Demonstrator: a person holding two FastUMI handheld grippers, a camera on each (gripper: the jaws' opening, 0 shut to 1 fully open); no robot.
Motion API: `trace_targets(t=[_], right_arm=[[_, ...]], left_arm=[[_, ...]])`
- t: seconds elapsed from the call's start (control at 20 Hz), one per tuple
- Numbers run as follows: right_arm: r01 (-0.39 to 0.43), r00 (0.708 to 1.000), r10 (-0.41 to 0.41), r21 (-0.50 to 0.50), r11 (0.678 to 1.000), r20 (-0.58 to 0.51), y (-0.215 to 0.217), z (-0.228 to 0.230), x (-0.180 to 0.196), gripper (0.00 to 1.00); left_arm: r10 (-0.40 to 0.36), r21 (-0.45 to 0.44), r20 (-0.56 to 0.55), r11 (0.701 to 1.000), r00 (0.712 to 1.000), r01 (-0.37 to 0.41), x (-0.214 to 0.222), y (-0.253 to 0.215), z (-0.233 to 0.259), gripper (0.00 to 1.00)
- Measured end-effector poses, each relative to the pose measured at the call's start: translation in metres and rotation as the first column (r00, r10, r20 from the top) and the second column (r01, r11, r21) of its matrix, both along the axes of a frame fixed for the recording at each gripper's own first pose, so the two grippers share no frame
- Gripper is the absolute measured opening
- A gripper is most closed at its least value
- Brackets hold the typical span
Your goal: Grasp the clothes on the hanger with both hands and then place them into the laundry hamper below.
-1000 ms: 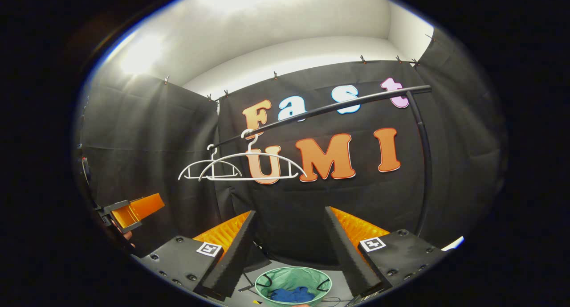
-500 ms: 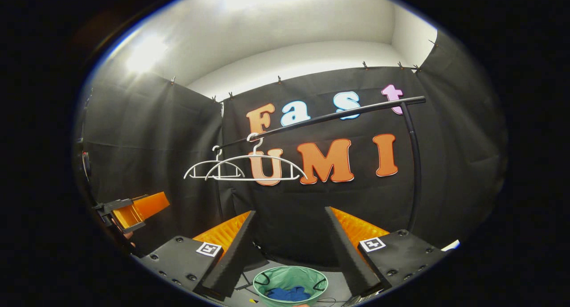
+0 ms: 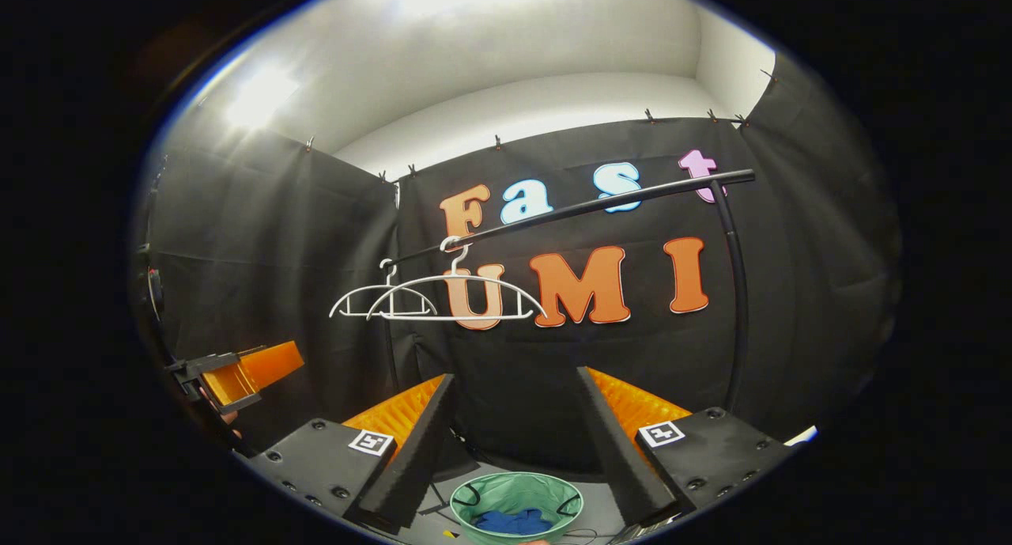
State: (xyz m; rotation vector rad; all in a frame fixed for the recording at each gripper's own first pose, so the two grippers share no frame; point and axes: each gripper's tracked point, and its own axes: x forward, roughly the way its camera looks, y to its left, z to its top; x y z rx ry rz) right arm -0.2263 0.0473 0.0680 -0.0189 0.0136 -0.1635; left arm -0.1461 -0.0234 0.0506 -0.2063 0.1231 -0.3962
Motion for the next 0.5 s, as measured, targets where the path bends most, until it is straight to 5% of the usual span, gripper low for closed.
trace_targets(t=[0.45,0.5], right_arm=[[0.016,1.000,-0.016,-0.012,1.000,-0.011,-0.0017,-0.0013,-0.0028,0.97],[0.012,1.000,-0.012,-0.009,1.000,-0.011,-0.0012,-0.0022,-0.0032,0.88]], left_arm=[[-0.011,-0.013,-0.012,1.000,1.000,0.011,-0.0028,-0.0026,-0.0012,0.95],[-0.009,-0.010,-0.013,1.000,1.000,0.009,-0.0038,-0.0019,-0.0013,0.95]])
